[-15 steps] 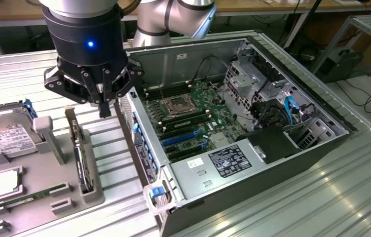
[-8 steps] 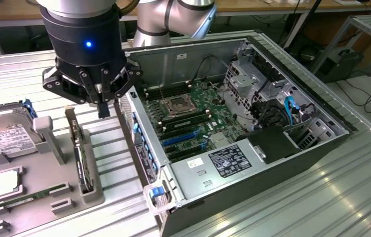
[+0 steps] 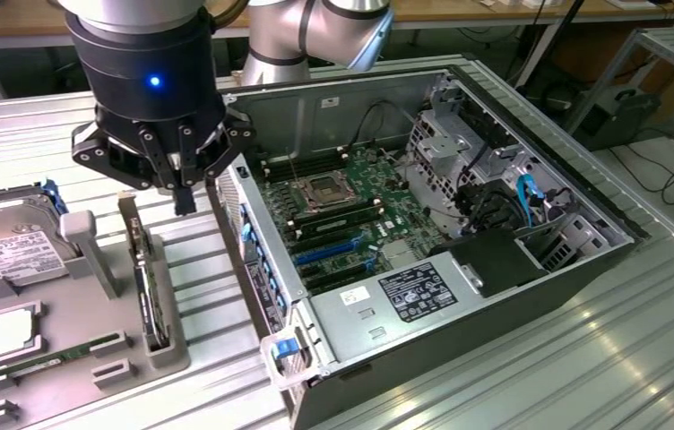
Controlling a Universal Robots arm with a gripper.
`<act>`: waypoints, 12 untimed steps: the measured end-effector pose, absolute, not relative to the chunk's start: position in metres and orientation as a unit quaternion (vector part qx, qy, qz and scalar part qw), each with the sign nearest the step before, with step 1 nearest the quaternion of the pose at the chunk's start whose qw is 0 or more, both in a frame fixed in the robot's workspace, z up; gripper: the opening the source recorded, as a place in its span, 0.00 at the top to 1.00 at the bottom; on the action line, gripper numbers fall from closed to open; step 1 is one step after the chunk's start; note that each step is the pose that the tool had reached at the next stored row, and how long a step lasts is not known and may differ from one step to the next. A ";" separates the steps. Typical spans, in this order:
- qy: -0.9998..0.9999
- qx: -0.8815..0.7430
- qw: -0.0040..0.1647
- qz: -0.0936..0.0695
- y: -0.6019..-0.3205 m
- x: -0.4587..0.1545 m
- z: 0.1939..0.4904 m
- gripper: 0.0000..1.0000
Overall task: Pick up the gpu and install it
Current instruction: 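Reach for the gpu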
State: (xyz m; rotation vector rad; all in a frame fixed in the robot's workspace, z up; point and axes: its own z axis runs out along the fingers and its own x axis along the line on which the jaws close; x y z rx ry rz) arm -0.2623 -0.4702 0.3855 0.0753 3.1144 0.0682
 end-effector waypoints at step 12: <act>0.999 0.024 0.013 0.022 -0.469 -0.266 0.385 0.89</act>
